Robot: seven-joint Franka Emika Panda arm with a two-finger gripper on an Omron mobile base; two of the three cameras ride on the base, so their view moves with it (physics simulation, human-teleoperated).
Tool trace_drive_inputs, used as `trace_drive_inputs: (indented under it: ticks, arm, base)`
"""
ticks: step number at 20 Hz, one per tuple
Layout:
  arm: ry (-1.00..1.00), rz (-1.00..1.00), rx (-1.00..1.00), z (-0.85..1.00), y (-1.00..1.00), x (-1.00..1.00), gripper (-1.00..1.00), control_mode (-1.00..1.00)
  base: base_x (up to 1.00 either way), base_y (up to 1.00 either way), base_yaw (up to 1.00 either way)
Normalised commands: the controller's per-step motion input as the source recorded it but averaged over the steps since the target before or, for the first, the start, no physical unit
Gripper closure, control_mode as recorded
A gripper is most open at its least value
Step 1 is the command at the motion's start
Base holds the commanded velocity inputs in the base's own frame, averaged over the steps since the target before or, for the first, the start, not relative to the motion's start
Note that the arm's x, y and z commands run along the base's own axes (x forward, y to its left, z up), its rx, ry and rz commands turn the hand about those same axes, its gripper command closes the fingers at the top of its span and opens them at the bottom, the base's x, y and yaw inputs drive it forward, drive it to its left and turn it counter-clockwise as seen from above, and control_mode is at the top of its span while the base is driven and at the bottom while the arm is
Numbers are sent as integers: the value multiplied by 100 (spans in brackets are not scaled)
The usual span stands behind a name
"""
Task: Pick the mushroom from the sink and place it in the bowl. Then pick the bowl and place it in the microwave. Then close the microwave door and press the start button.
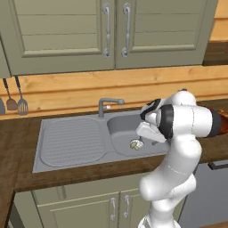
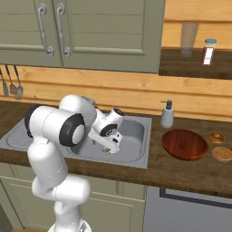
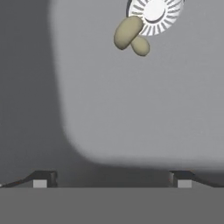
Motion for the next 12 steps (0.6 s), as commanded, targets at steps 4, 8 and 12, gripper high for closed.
trace_drive_inputs:
  ticks: [4, 8, 12]
  arm:
    - [0, 0, 1, -28, 13, 28, -100, -100]
    - [0, 0, 5, -28, 20, 25, -100, -100]
    - [0, 0, 1, -22, 3, 41, -100, -100]
  base:
    - [0, 0, 0]
    - [0, 0, 0]
    - [0, 0, 0]
